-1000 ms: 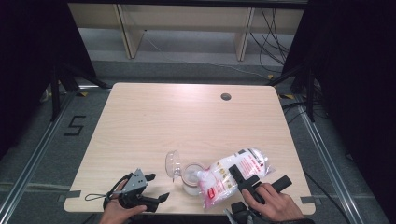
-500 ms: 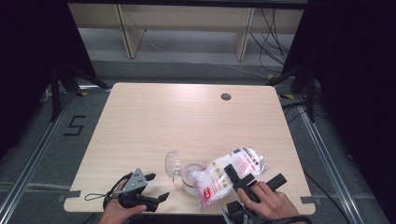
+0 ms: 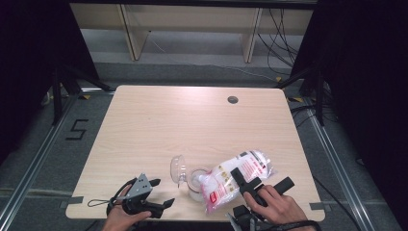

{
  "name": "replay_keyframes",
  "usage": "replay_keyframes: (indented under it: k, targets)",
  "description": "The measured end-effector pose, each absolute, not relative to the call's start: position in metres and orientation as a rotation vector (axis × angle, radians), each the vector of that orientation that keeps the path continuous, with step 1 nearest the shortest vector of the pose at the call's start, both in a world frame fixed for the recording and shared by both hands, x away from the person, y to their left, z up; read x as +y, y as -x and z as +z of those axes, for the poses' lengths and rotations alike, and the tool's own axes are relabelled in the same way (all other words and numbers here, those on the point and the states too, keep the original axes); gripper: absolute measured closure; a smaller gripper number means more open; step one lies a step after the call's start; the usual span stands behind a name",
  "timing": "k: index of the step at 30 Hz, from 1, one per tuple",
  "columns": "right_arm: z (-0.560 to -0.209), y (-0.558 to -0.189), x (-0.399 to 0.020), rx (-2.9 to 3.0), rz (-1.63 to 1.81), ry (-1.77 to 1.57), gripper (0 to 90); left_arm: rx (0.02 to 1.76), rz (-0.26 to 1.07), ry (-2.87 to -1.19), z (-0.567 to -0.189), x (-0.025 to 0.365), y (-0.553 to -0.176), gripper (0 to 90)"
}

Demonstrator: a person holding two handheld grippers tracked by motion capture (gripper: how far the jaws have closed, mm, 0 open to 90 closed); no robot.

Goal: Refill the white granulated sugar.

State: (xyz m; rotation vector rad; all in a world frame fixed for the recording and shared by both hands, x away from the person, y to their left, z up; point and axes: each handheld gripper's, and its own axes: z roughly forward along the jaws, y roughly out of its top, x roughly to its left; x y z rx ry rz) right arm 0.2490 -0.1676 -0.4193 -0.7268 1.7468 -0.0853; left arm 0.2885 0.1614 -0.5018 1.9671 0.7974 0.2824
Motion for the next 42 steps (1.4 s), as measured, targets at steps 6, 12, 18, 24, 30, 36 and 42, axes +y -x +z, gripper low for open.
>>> replay_keyframes:
  k: [6, 12, 18, 24, 30, 36, 42]
  targets:
    - [-0.416, -0.252, -0.17, 1.748, -0.099, 0.729, 69.6, 0.771, 0.294, -1.976, -0.501, 0.162, -0.29, 15.8]
    - [-0.417, -0.253, -0.175, 1.748, -0.122, 0.723, 69.7, 0.773, 0.297, -1.979, -0.501, 0.163, -0.289, 15.8]
    - [-0.418, -0.252, -0.176, 1.773, -0.126, 0.716, 69.7, 0.798, 0.287, -1.97, -0.501, 0.162, -0.288, 15.8]
    - [-0.417, -0.251, -0.176, 1.753, -0.113, 0.717, 69.8, 0.804, 0.285, -1.964, -0.501, 0.162, -0.288, 15.8]
    - [-0.417, -0.248, -0.17, 1.747, -0.1, 0.731, 69.8, 0.789, 0.293, -1.983, -0.5, 0.163, -0.289, 15.8]
    - [-0.417, -0.25, -0.166, 1.76, -0.089, 0.735, 69.9, 0.795, 0.29, -1.983, -0.501, 0.163, -0.288, 15.8]
    - [-0.417, -0.253, -0.169, 1.758, -0.111, 0.738, 70.0, 0.793, 0.29, -1.984, -0.501, 0.163, -0.288, 15.8]
